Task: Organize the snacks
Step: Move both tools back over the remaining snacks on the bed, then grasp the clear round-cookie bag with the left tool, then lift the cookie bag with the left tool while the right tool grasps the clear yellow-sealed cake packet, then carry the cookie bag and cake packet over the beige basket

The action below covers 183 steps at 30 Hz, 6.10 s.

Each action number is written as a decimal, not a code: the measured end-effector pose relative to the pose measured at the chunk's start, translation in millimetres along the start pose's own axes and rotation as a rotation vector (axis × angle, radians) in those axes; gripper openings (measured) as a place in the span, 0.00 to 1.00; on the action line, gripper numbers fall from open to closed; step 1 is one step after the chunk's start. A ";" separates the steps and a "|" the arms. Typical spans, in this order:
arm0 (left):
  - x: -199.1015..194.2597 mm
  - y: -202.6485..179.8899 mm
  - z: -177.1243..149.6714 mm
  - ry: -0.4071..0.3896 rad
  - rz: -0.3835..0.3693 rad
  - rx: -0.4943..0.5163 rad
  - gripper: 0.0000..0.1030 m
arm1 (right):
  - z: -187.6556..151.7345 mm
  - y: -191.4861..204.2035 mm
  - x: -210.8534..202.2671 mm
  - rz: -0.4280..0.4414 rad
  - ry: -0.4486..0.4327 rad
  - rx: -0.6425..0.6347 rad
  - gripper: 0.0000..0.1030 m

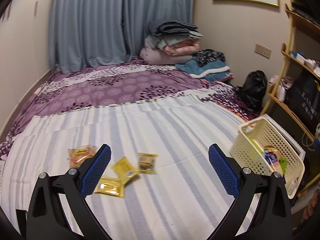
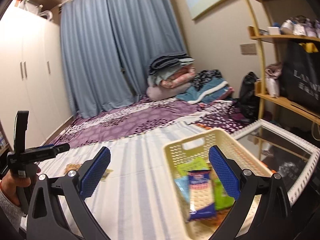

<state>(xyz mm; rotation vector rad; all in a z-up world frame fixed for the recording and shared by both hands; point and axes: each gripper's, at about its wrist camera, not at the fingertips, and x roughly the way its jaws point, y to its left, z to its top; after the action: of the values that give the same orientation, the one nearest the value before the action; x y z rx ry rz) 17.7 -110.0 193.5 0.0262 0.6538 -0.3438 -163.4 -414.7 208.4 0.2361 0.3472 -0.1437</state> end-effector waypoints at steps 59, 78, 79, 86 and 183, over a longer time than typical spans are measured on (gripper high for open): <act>170.9 185.3 -43.3 0.231 0.247 -0.249 0.96 | -85.3 142.5 152.1 0.275 0.458 -0.135 0.95; 228.6 209.8 -52.0 0.336 0.297 -0.215 0.96 | -97.7 158.6 199.0 0.283 0.512 -0.165 0.95; 228.5 210.9 -52.3 0.335 0.290 -0.216 0.96 | -98.5 160.6 202.5 0.285 0.515 -0.169 0.95; 223.6 222.5 -53.1 0.313 0.276 -0.241 0.94 | -104.2 177.8 240.0 0.268 0.532 -0.231 0.95; 56.5 113.3 -43.0 0.135 0.090 -0.073 0.88 | -58.0 131.8 182.3 0.178 0.419 -0.115 0.39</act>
<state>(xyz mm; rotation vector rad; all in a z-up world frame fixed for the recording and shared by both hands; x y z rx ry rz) 70.4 -14.7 116.0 0.0096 0.7954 -0.2325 11.4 -291.2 118.0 0.1811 0.7462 0.1042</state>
